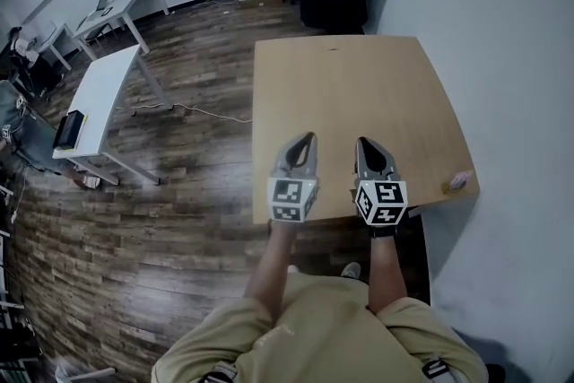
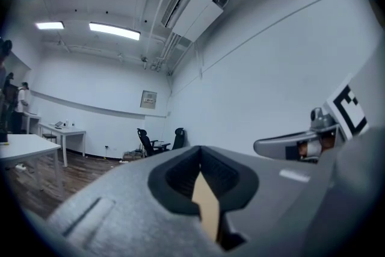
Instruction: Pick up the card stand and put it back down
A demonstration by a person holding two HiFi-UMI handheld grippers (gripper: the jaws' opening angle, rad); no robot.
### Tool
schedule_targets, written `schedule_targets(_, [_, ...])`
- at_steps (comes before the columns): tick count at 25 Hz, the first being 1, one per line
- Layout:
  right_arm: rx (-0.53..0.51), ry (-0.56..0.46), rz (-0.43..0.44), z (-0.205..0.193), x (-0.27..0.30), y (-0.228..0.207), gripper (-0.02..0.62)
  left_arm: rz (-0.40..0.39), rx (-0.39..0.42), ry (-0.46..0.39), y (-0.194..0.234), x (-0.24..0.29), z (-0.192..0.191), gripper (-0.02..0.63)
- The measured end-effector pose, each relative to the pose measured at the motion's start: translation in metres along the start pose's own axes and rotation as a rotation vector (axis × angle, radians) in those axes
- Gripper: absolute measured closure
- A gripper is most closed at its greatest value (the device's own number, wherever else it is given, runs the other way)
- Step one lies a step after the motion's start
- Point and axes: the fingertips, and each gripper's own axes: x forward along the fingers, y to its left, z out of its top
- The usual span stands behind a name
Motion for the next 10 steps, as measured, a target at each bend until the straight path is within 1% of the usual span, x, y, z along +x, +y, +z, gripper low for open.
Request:
schedule_targets(5, [-0.016,0.015,-0.017,-0.002,0.004,0.032,0.589,-0.032,-0.022,0.000,0.022,-0.018,-0.003,0.604])
schedule_targets(10, [-0.022,0.037,-0.031,-0.023,0.014,0.048,0.589,-0.047,-0.048,0.008,0.043,-0.022,-0.024,0.604])
